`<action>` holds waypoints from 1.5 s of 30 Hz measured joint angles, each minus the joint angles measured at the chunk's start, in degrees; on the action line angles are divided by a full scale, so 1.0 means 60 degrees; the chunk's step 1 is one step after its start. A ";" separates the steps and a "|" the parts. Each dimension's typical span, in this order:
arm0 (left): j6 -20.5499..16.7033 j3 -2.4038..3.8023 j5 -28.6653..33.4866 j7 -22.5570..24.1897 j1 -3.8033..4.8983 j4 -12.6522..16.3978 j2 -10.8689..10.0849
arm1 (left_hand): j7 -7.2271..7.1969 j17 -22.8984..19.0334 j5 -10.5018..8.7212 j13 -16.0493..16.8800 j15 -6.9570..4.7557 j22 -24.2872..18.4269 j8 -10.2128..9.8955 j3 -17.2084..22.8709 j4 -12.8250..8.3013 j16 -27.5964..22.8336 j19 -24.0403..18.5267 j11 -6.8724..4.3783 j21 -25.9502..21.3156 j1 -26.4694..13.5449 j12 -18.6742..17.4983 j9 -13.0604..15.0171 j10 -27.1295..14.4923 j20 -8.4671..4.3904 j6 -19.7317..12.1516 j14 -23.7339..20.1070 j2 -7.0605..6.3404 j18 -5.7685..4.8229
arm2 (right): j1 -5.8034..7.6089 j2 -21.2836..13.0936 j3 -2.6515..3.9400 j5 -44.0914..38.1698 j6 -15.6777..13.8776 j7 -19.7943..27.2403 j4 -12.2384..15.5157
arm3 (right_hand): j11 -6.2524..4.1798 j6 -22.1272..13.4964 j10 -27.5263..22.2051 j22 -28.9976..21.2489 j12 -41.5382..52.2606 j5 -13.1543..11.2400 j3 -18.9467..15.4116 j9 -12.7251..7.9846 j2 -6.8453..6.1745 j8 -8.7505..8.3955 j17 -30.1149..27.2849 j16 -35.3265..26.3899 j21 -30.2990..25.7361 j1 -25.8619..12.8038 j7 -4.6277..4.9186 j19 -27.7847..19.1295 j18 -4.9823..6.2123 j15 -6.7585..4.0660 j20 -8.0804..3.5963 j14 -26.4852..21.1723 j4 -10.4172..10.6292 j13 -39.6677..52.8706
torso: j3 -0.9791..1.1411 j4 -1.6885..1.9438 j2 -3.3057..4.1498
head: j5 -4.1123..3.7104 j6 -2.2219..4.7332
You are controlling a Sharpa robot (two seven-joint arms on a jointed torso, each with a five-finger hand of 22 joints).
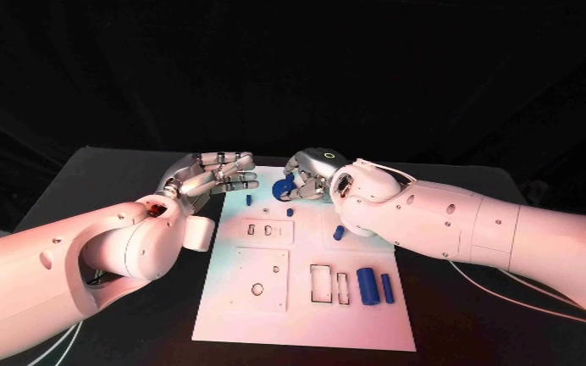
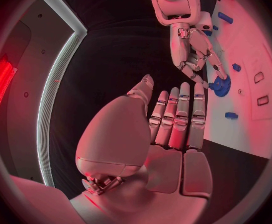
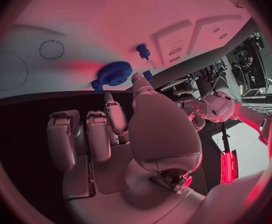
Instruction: Assemble the parts on the task board
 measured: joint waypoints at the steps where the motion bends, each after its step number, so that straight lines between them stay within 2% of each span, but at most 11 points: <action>1: 0.0000 0.0000 0.0000 -0.0001 0.0000 0.0000 -0.0001 | 0.0000 0.0000 0.0000 0.0000 0.0000 0.0000 0.0000 0.0000 0.0000 0.0000 0.0000 0.0000 0.0000 0.0000 0.0000 0.0000 0.0000 0.0000 0.0000 0.0000 0.0000 0.0001 | 0.0000 -0.0009 -0.0001 0.0033 0.0019 0.0004 0.0000 | 0.0008 0.0069 0.0007 0.0000 0.0027 0.0069 -0.0003 0.0009 0.0000 0.0000 0.0001 0.0000 0.0000 0.0001 -0.0003 0.0000 0.0000 0.0000 0.0000 0.0000 0.0006 0.0041 | 0.0000 -0.0001 0.0000 | 0.0000 0.0003; 6: 0.0000 0.0000 0.0000 -0.0006 0.0000 -0.0003 -0.0004 | 0.0000 0.0000 0.0000 0.0000 0.0000 0.0000 0.0000 0.0000 0.0000 0.0000 0.0000 0.0000 0.0000 0.0000 0.0000 0.0000 0.0000 0.0000 0.0000 0.0000 0.0000 0.0000 | -0.0001 -0.0051 -0.0004 0.0170 0.0104 0.0020 0.0008 | -0.0022 0.0283 0.0090 -0.0001 0.0131 0.0366 -0.0096 0.0038 0.0139 0.0000 0.0001 0.0000 0.0000 -0.0139 -0.0080 0.0000 0.0000 0.0000 0.0000 0.0000 0.0198 0.0150 | 0.0000 -0.0003 0.0000 | 0.0001 0.0013; 11: 0.0001 0.0000 0.0000 -0.0010 0.0000 -0.0013 -0.0002 | 0.0000 0.0000 0.0000 0.0001 0.0000 -0.0015 0.0000 0.0000 0.0000 0.0000 0.0000 0.0000 0.0000 0.0000 -0.0054 0.0000 0.0000 0.0000 0.0000 0.0000 0.0000 -0.0001 | -0.0002 -0.0269 -0.0006 0.0356 0.0009 0.0093 0.0201 | -0.0076 0.0356 0.0204 -0.0001 0.0210 0.0560 -0.0097 0.0038 0.0276 0.0000 0.0000 0.0000 0.0000 -0.0072 -0.0086 0.0000 0.0001 0.0000 0.0000 0.0000 0.0250 0.0246 | 0.0005 -0.0003 0.0000 | 0.0001 0.0027; 13: 0.0001 0.0000 0.0000 -0.0012 0.0000 -0.0021 -0.0003 | 0.0000 -0.0001 0.0000 0.0001 0.0000 -0.0015 0.0000 0.0000 0.0000 0.0000 0.0000 0.0000 0.0000 0.0000 -0.0054 0.0000 0.0000 0.0000 0.0000 0.0000 0.0000 0.0001 | -0.0001 -0.0545 -0.0005 0.0526 -0.0209 0.0185 0.0441 | -0.0076 0.0356 0.0203 -0.0001 0.0224 0.0560 -0.0046 0.0038 0.0365 -0.0037 0.0000 0.0000 0.0000 0.0024 -0.0086 0.0000 0.0000 0.0000 0.0000 0.0000 0.0200 0.0256 | 0.0008 -0.0005 -0.0002 | -0.0011 0.0043; 17: 0.0003 0.0000 0.0000 -0.0015 0.0001 -0.0031 -0.0035 | 0.0000 -0.0001 0.0000 0.0001 0.0000 -0.0015 0.0000 0.0000 0.0000 0.0000 0.0000 0.0000 0.0000 0.0000 -0.0054 0.0000 0.0000 0.0000 0.0000 0.0000 0.0000 0.0000 | 0.0114 -0.1343 0.0013 0.1048 -0.0638 0.0474 0.1033 | -0.0075 0.0356 0.0203 -0.0002 0.0244 0.0497 -0.0006 0.0037 0.0311 -0.0062 -0.0001 0.0000 -0.0015 0.0283 -0.0086 0.0000 0.0000 -0.0001 -0.0001 0.0000 0.0040 0.0256 | 0.0011 -0.0035 -0.0007 | -0.0037 0.0064; 20: 0.0004 0.0000 0.0000 -0.0016 0.0000 -0.0037 -0.0078 | 0.0000 -0.0002 0.0000 0.0001 0.0000 -0.0015 0.0000 -0.0013 -0.0014 0.0000 0.0000 0.0021 0.0000 0.0000 -0.0054 0.0000 -0.0021 0.0000 0.0000 0.0000 0.0000 0.0000 | 0.0296 -0.2179 0.0041 0.1745 -0.0735 0.0808 0.1503 | -0.0075 0.0378 0.0203 -0.0003 0.0244 0.0496 0.0063 0.0037 0.0323 -0.0112 -0.0001 -0.0055 -0.0146 0.0567 -0.0092 0.0000 0.0000 -0.0001 -0.0001 0.0000 -0.0128 0.0219 | 0.0011 -0.0070 -0.0017 | -0.0066 0.0097; 23: 0.0005 -0.0001 0.0000 -0.0016 -0.0001 -0.0052 -0.0091 | 0.0000 0.0001 0.0000 0.0001 0.0000 -0.0014 0.0000 -0.0027 -0.0027 0.0000 0.0000 0.0035 0.0000 0.0000 -0.0054 0.0000 -0.0035 0.0000 0.0000 0.0000 0.0000 0.0000 | 0.0389 -0.2951 0.0048 0.2554 -0.0661 0.1185 0.1705 | -0.0081 0.0421 0.0198 -0.0003 0.0164 0.0496 0.0088 0.0021 0.0269 -0.0174 -0.0001 -0.0093 -0.0231 0.0764 -0.0084 0.0000 0.0000 -0.0001 -0.0001 0.0001 -0.0308 0.0158 | 0.0018 -0.0132 -0.0038 | -0.0096 0.0124; 28: 0.0013 -0.0001 0.0000 -0.0016 -0.0001 -0.0087 -0.0085 | 0.0000 0.0007 0.0000 0.0001 0.0000 -0.0014 0.0000 -0.0027 -0.0027 0.0000 0.0000 0.0035 0.0000 0.0000 -0.0054 0.0000 -0.0035 0.0000 0.0000 0.0000 0.0000 -0.0001 | 0.0409 -0.3708 0.0039 0.3586 -0.0407 0.1765 0.1727 | -0.0078 0.0422 0.0128 -0.0003 0.0164 0.0405 0.0062 -0.0016 0.0174 -0.0284 -0.0002 -0.0092 -0.0313 0.0859 -0.0085 0.0000 0.0000 -0.0001 -0.0001 0.0001 -0.0414 0.0132 | 0.0057 -0.0248 -0.0069 | -0.0110 0.0153; 32: 0.0023 -0.0001 0.0000 -0.0017 -0.0001 -0.0110 -0.0078 | 0.0000 0.0007 0.0000 0.0001 0.0000 -0.0014 0.0000 -0.0027 -0.0027 0.0000 0.0000 0.0035 0.0000 0.0000 -0.0054 0.0000 -0.0035 0.0000 0.0000 0.0000 0.0000 0.0000 | 0.0408 -0.4206 0.0037 0.4309 -0.0195 0.2250 0.1720 | -0.0078 0.0422 0.0128 -0.0004 0.0128 0.0405 0.0101 -0.0017 0.0191 -0.0284 -0.0002 -0.0093 -0.0336 0.0981 -0.0085 0.0000 0.0000 -0.0001 -0.0001 0.0001 -0.0531 0.0132 | 0.0099 -0.0311 -0.0081 | -0.0135 0.0168; 37: 0.0037 -0.0002 0.0000 -0.0018 -0.0001 -0.0135 -0.0082 | 0.0000 0.0006 0.0000 0.0001 0.0000 -0.0014 0.0000 -0.0026 -0.0027 0.0000 0.0000 0.0035 0.0000 0.0000 -0.0054 0.0000 -0.0035 0.0000 0.0000 0.0000 0.0000 0.0000 | 0.0298 -0.4465 0.0037 0.4656 -0.0002 0.2620 0.1559 | -0.0078 0.0386 0.0128 -0.0005 0.0128 0.0405 0.0074 -0.0025 0.0174 -0.0323 -0.0003 -0.0092 -0.0336 0.1060 -0.0049 0.0000 0.0000 -0.0001 -0.0001 0.0001 -0.0558 0.0118 | 0.0135 -0.0347 -0.0085 | -0.0179 0.0149; 45: 0.0051 -0.0003 0.0000 -0.0020 -0.0003 -0.0176 -0.0092 | 0.0000 0.0005 0.0000 0.0002 0.0000 -0.0013 0.0000 -0.0026 -0.0026 0.0000 0.0000 0.0035 0.0000 0.0000 -0.0054 0.0000 -0.0035 0.0000 0.0000 0.0000 0.0000 0.0000 | -0.0150 -0.4219 0.0022 0.4608 0.0165 0.2777 0.1148 | -0.0078 0.0385 0.0129 -0.0006 0.0128 0.0449 0.0114 -0.0025 0.0172 -0.0323 -0.0003 -0.0092 -0.0336 0.1162 -0.0049 0.0000 0.0001 -0.0001 -0.0001 0.0001 -0.0653 0.0120 | 0.0141 -0.0353 -0.0084 | -0.0192 0.0065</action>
